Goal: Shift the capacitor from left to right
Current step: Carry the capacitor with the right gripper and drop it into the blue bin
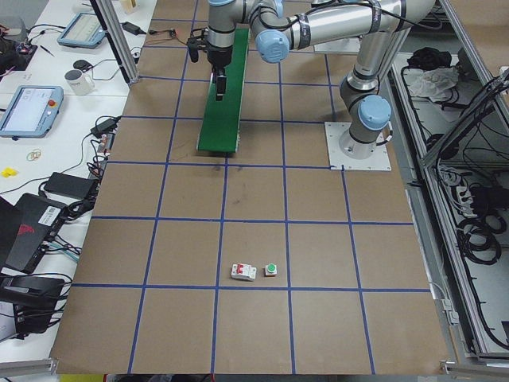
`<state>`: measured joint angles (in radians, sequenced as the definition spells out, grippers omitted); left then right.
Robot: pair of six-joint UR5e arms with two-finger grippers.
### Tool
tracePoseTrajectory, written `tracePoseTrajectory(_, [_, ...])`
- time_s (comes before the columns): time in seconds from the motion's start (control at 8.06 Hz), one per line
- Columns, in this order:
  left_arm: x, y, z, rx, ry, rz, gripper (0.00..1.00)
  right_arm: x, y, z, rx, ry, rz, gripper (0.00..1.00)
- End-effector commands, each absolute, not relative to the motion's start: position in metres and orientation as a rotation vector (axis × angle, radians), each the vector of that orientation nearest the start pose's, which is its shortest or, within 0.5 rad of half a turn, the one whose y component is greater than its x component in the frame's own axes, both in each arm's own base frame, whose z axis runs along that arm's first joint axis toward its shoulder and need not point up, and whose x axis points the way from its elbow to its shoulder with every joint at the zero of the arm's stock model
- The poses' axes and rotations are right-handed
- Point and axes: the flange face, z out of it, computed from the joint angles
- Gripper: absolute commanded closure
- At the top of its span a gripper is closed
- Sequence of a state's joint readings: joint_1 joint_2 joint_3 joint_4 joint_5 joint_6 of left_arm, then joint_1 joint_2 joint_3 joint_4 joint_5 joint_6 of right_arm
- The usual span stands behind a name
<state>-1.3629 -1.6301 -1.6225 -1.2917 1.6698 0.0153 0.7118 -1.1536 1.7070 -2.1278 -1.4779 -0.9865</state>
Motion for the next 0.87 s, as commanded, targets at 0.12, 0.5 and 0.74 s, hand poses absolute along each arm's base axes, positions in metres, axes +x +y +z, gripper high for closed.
tracePoseTrajectory(0.12, [-0.013, -0.546, 0.46, -0.297, 3.004, -0.235, 0.0, -0.34, -0.494, 0.341, -0.242, 3.108, -0.27, 0.0])
tracePoseTrajectory(0.5, [-0.043, -0.547, 0.453, -0.342, 3.106, -0.23, 0.0, -0.221, -0.477, 0.469, -0.331, 3.099, -0.175, 0.0])
tracePoseTrajectory(0.74, [-0.09, -0.536, 0.454, -0.286, 3.097, -0.223, 0.0, -0.136, -0.492, 0.506, -0.402, 3.085, -0.174, 0.0])
